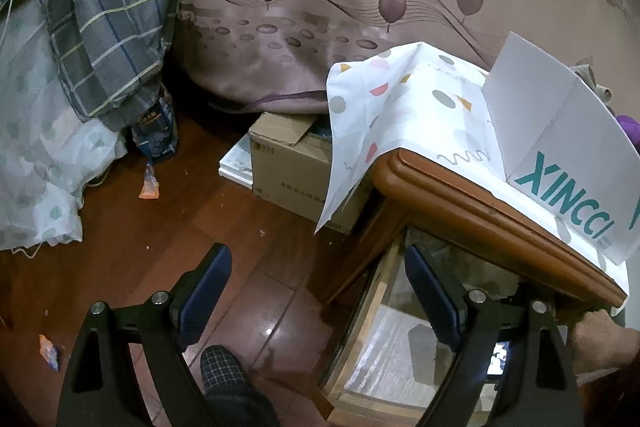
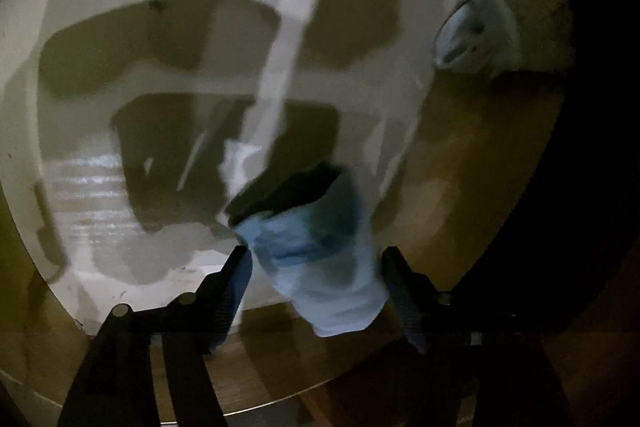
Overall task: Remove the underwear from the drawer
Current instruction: 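Lift the light blue sock out of the drawer with the right gripper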
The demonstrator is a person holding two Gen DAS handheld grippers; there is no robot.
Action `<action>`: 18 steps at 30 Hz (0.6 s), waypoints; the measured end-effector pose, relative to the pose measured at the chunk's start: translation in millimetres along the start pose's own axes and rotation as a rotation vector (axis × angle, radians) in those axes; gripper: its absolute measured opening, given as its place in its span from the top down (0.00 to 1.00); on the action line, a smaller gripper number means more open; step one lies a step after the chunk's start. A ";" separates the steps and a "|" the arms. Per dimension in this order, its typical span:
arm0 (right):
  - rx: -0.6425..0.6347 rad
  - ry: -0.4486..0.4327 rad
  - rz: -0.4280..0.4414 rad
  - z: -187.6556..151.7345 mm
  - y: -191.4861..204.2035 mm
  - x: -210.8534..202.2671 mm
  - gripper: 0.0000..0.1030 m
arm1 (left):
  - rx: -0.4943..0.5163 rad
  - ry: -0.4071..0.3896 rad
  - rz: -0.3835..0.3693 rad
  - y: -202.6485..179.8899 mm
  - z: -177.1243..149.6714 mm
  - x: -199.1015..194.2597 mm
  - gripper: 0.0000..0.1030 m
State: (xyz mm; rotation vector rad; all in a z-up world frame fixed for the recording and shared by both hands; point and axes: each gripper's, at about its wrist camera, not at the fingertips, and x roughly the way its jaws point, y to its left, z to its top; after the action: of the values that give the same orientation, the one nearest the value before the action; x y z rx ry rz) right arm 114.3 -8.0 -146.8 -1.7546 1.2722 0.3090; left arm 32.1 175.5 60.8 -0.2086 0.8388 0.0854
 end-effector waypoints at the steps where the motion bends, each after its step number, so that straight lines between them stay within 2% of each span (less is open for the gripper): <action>1: 0.001 -0.004 0.007 1.9 -5.5 0.2 0.33 | 0.004 0.000 0.001 -0.1 -0.2 0.2 0.16; 4: 0.023 0.003 0.061 -3.3 -19.8 9.1 0.33 | 0.011 0.007 0.002 -1.9 -1.1 2.1 0.16; 5: 0.006 0.007 0.066 1.0 -33.5 21.9 0.33 | 0.014 0.009 0.003 -1.9 -1.6 2.5 0.16; 10: -0.049 0.010 0.070 5.3 -42.1 22.3 0.35 | 0.028 0.009 0.008 -7.0 -2.1 3.6 0.16; 12: -0.046 0.013 0.098 -11.3 -35.2 31.0 0.42 | 0.035 0.010 0.011 -8.2 -2.6 4.4 0.16; 13: -0.039 0.016 0.130 -25.1 -32.7 44.6 0.53 | 0.037 0.011 0.011 -8.4 -2.3 4.9 0.16; 14: -0.033 0.018 0.155 -25.5 -32.9 44.5 0.58 | 0.038 0.011 0.010 -8.3 -2.4 5.0 0.16; 18: 0.011 0.000 0.142 -30.4 -33.1 39.0 0.60 | 0.038 0.015 0.014 -8.8 -2.7 5.4 0.16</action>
State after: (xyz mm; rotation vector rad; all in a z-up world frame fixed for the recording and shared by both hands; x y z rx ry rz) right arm 150.4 -54.4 -138.3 -1.6579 1.3990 0.3820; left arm 35.1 166.3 56.4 -0.1676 0.8564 0.0806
